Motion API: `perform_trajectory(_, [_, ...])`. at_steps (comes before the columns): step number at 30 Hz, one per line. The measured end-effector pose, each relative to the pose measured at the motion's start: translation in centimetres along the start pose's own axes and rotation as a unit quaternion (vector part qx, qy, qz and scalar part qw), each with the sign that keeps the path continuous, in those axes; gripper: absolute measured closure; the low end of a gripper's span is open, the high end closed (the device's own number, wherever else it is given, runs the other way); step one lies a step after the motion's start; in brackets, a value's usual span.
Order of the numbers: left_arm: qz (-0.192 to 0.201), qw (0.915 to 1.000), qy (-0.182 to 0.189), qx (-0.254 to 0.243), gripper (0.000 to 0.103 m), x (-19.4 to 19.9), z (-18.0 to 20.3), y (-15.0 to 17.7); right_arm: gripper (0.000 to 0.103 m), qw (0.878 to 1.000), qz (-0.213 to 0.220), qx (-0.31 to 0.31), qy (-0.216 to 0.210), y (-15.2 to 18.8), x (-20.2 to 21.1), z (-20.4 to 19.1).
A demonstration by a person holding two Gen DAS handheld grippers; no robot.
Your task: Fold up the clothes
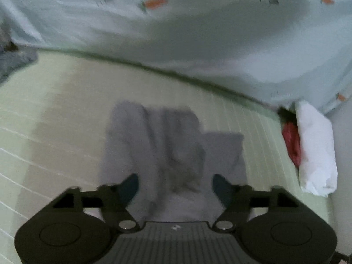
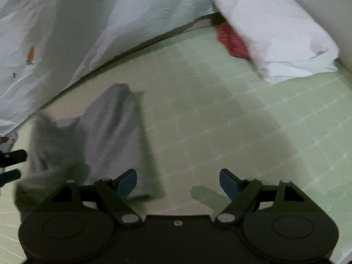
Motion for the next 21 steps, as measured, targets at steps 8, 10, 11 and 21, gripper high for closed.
perform_trajectory(8, [-0.044, 0.9975, -0.053, 0.014, 0.012, 0.2, -7.7, -0.6, 0.020, 0.999, -0.003, 0.027, -0.039, -1.7, -2.7, -8.7])
perform_trajectory(10, [-0.067, 0.9962, -0.055, 0.013, 0.012, -0.9, -8.9, -0.5, 0.020, 0.999, -0.006, 0.038, -0.038, -2.1, -3.7, -10.3])
perform_trajectory(11, [-0.074, 0.9957, -0.055, 0.007, 0.012, -1.3, -9.3, -0.6, 0.020, 0.998, -0.008, 0.043, -0.036, -2.3, -4.1, -11.2])
perform_trajectory(21, [-0.111, 0.9907, -0.062, -0.048, 0.003, -6.4, -10.3, -1.5, 0.023, 0.996, -0.034, 0.061, -0.048, -4.4, -8.8, -16.0])
Point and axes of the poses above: each gripper's, at about its wrist camera, not at the fingertips, and x roughly against the way its jaws point, z to its right, y to its underside, the point moved 10 cm from there along -x, roughly the way its jaws point, and after that the axes turned 13 degrees about -z, right-handed, at the moved point
